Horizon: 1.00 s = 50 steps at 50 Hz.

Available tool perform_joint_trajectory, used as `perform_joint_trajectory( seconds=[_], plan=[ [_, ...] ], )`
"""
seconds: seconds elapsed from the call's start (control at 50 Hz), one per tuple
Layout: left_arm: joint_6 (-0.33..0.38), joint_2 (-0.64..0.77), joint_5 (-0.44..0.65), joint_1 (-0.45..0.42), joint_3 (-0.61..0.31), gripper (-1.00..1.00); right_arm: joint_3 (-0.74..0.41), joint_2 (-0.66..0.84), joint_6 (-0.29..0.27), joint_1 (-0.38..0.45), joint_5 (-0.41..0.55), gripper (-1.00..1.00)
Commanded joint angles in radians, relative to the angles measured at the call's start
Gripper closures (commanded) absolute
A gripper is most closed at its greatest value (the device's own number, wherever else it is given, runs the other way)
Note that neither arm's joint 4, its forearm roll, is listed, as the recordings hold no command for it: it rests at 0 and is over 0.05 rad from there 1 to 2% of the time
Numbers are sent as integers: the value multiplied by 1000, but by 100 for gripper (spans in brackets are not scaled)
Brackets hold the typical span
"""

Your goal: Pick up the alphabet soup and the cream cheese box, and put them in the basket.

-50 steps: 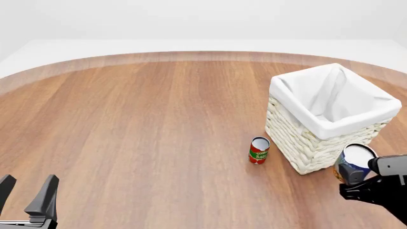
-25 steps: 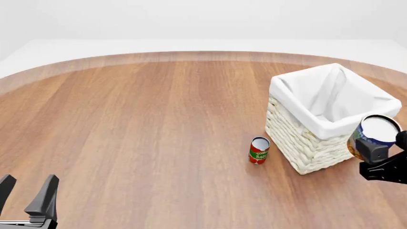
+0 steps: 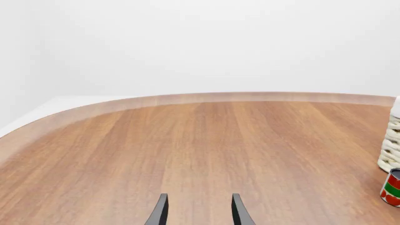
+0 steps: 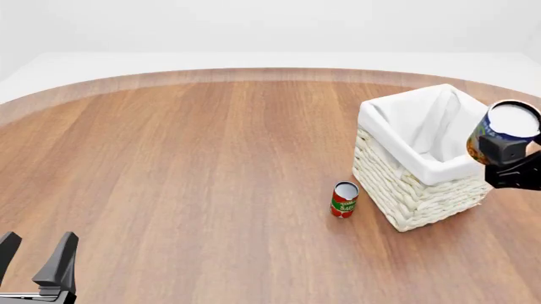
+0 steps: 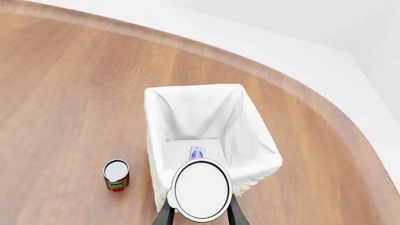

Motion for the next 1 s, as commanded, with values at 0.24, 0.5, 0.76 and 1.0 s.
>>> perform_joint_trajectory(
  seconds=[0.24, 0.5, 0.76, 1.0],
  plan=[
    [0, 0, 0, 0, 0, -100, -163, 209, 15, 17, -103, 100],
    [0, 0, 0, 0, 0, -100, -210, 312, 6, 27, -153, 100],
    [0, 0, 0, 0, 0, -100, -229, 395, -15, 4, -192, 100],
    [0, 0, 0, 0, 0, -100, -219, 423, 8, 4, -213, 100]
  ],
)
